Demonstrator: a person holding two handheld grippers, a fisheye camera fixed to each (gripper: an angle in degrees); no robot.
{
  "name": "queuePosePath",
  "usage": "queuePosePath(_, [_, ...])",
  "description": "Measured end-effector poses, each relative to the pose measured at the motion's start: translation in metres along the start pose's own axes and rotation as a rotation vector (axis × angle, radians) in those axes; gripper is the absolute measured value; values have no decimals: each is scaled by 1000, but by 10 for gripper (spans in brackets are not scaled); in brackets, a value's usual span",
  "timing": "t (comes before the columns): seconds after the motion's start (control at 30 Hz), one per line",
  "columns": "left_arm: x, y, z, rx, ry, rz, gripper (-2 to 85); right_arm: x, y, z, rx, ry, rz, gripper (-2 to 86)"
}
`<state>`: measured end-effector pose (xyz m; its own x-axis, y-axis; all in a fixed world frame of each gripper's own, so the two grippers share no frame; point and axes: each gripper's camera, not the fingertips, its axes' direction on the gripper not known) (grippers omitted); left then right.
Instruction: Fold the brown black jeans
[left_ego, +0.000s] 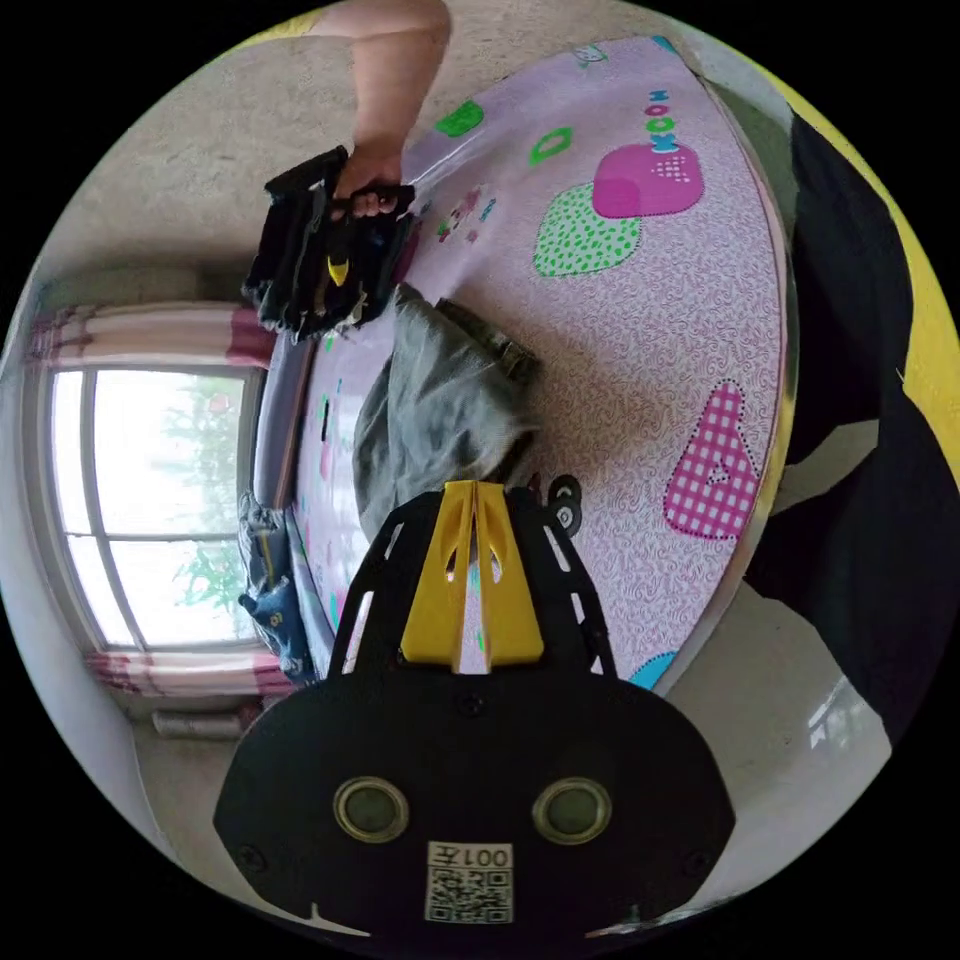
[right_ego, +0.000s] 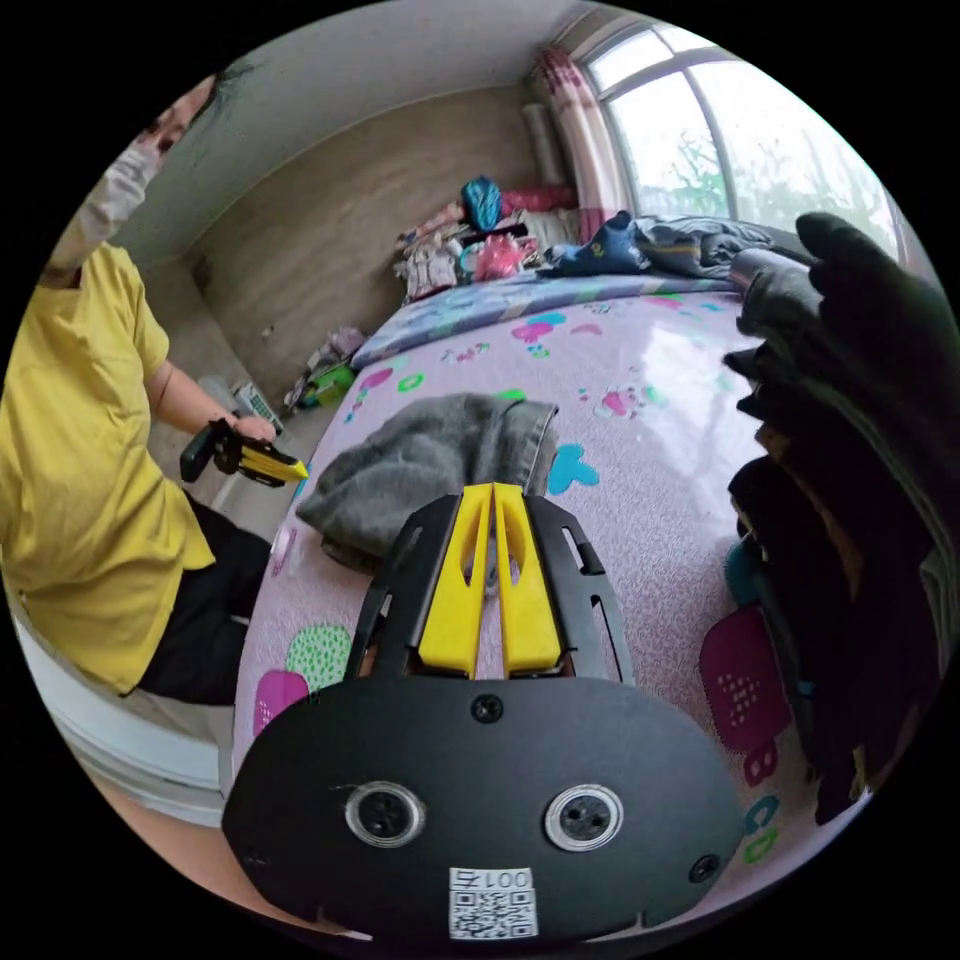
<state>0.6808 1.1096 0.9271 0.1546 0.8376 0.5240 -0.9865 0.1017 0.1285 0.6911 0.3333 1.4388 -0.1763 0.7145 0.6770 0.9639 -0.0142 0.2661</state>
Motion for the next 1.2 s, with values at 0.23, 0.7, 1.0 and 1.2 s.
queuePosePath(0.23, [-221,37,16,-3,293,-732,-13,-11,-67,43,-46,8,-29,6])
queuePosePath(0.7, [-286,28,61,15,633,-824,-15,-13,-38,118,-373,-124,74,5])
queuePosePath(1.0, [-462,211,36,-5,548,-1206,-12,20,-129,51,-64,-32,106,5])
queuePosePath(1.2, [-546,354,104,24,900,-1620,17,55,-205,82,-143,46,198,13])
